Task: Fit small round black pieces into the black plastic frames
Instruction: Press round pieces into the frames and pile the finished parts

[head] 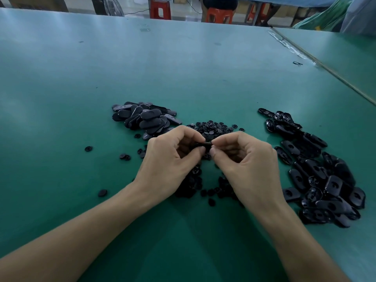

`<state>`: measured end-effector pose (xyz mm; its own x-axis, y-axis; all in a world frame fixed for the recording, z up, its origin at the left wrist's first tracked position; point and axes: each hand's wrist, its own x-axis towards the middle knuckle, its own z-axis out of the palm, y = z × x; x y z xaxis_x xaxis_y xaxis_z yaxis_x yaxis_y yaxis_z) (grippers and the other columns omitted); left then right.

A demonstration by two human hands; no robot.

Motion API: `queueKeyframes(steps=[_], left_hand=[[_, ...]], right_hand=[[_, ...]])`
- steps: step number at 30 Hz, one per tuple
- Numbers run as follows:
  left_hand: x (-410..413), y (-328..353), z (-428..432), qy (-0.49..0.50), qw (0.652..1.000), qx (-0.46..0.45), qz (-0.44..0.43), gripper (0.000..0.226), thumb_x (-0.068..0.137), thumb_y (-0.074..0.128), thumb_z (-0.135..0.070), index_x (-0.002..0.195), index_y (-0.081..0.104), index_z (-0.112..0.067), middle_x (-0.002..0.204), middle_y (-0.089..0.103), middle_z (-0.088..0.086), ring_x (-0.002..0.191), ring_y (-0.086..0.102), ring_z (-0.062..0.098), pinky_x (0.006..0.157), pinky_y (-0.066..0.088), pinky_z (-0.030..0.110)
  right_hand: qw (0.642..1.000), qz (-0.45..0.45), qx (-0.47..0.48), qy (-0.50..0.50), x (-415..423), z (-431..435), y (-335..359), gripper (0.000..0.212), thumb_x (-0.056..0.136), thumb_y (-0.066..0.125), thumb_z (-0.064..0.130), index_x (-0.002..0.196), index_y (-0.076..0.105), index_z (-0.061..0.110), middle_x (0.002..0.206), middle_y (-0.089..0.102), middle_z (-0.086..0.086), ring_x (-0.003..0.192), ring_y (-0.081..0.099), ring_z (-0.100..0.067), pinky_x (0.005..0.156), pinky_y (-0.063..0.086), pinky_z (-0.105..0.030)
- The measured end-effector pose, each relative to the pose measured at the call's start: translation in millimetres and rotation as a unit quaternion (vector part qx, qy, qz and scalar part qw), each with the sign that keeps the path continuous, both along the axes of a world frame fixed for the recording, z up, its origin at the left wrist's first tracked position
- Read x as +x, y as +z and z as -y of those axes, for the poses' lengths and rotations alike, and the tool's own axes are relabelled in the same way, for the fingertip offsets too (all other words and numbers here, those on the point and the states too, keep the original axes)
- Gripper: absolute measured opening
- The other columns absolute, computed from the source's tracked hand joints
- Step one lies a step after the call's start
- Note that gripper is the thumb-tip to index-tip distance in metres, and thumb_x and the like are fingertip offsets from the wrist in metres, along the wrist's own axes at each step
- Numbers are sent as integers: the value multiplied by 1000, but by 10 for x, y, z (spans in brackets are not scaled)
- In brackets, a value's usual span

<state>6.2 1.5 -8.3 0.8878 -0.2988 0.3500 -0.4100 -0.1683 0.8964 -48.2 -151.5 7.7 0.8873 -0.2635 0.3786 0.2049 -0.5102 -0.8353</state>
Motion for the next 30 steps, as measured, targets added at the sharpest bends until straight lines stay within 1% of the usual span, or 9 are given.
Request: queueKeyframes(steps=[3,5,7,10,14,17,21,25,30], left_hand=[[-2,20,-1,-22,998,-37,-39,17,80,74,-17,91,70,-30,83,74,-10,73,69,5,70,53,18],[-7,36,-7,-37,996,-50,-55,20,79,75,-14,92,70,-29,86,75,-6,77,70,6,72,55,20],[3,45,-19,-49,995,-59,-65,24,81,77,-8,93,71,-28,87,76,-6,78,70,7,73,56,21],[11,48,-30,-51,994,-63,-67,25,83,78,-3,95,73,-23,85,76,-7,78,71,7,74,57,22],[5,50,-27,-52,993,-68,-82,25,81,80,-3,96,75,-23,85,78,-2,76,73,9,72,56,19],[4,51,-24,-55,992,-71,-92,25,81,80,-1,94,76,-22,83,78,3,72,73,11,69,57,19],[-5,66,-23,-54,992,-73,-92,24,80,79,1,93,76,-18,81,78,3,69,73,11,68,57,17],[-3,87,-29,-57,991,-76,-94,24,79,80,4,91,76,-16,78,78,2,66,72,9,66,56,16],[6,101,-31,-40,994,-65,-83,29,76,82,5,82,77,-23,70,75,-3,62,67,6,64,57,18]], right_hand=[[1000,-14,-9,3,10,41,11,26,82,80,13,100,75,32,87,73,14,81,69,-2,74,52,-13],[999,-31,3,29,21,67,21,23,84,79,12,99,77,30,88,75,15,85,71,-1,80,55,-17],[998,-39,22,47,22,86,26,20,85,77,9,95,77,26,87,76,16,85,72,-2,81,55,-19],[996,-44,45,57,15,112,29,16,84,78,10,93,77,23,84,76,14,81,73,-4,77,55,-17],[994,-64,56,62,7,136,29,12,84,79,12,90,76,22,81,76,11,77,73,-6,73,56,-20],[994,-74,49,63,10,137,32,11,84,79,13,86,75,24,79,76,11,74,72,-6,70,56,-19],[996,-77,27,39,14,108,31,11,84,78,15,82,73,26,74,74,14,68,69,-3,65,53,-18],[995,-85,30,34,15,94,48,11,84,77,16,80,72,25,74,74,11,68,69,-6,66,56,-26],[993,-100,39,49,1,117,73,11,84,78,14,82,74,24,76,75,7,73,72,-14,75,61,-43]])
